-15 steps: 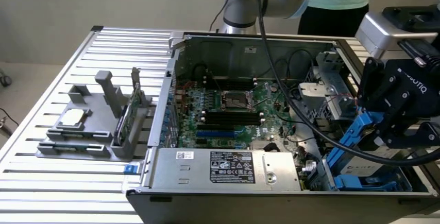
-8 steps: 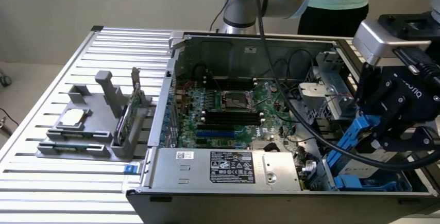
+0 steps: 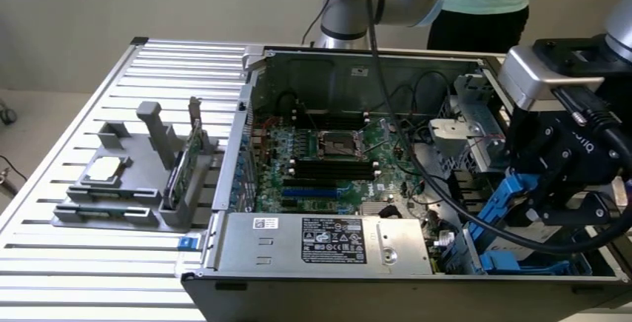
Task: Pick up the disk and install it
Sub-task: 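Insert the disk into the insertion slot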
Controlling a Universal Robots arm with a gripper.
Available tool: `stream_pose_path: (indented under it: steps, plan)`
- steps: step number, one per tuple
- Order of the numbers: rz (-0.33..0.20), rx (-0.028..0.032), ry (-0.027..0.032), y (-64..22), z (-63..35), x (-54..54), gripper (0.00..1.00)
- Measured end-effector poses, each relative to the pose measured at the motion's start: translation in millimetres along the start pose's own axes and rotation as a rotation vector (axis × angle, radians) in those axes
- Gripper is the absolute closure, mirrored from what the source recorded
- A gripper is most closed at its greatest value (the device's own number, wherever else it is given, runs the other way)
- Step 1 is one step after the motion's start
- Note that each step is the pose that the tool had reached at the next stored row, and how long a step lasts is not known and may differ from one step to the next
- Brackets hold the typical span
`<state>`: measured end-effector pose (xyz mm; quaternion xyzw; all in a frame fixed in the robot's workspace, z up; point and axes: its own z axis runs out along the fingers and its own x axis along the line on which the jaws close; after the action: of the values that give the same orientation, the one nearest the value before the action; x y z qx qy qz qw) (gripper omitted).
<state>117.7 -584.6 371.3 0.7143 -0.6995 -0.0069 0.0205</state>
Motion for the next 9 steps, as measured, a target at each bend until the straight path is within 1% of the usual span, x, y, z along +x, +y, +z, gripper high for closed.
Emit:
stream_pose_path:
  steps: [9]
  plan:
    - [-0.003,-0.0007,0.0001,-0.5,13.9,-0.3,0.67]
